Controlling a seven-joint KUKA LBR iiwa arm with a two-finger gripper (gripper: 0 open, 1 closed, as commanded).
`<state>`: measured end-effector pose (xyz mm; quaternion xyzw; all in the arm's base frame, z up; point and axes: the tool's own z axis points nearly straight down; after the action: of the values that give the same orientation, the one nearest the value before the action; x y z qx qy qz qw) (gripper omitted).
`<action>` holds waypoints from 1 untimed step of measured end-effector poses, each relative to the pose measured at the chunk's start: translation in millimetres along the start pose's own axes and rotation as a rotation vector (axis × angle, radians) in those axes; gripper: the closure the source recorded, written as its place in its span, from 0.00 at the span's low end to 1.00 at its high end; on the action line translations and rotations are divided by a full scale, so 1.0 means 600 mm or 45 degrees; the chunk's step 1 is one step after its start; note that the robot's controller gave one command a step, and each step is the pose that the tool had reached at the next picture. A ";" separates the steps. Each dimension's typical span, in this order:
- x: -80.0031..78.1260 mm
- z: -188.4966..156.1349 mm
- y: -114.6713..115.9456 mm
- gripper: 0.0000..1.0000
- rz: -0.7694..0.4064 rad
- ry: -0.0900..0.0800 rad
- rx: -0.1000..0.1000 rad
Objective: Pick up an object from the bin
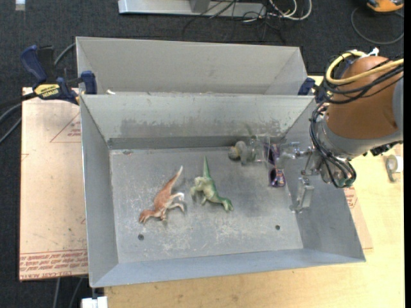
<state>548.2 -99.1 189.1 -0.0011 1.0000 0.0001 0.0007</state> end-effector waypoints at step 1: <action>0.000 0.000 0.000 0.00 0.000 0.000 0.000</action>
Offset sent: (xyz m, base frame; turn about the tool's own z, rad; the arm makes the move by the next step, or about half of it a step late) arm 0.0682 0.0040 -0.1158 0.0230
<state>548.2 -99.1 189.1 -0.0011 1.0000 0.0001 0.0007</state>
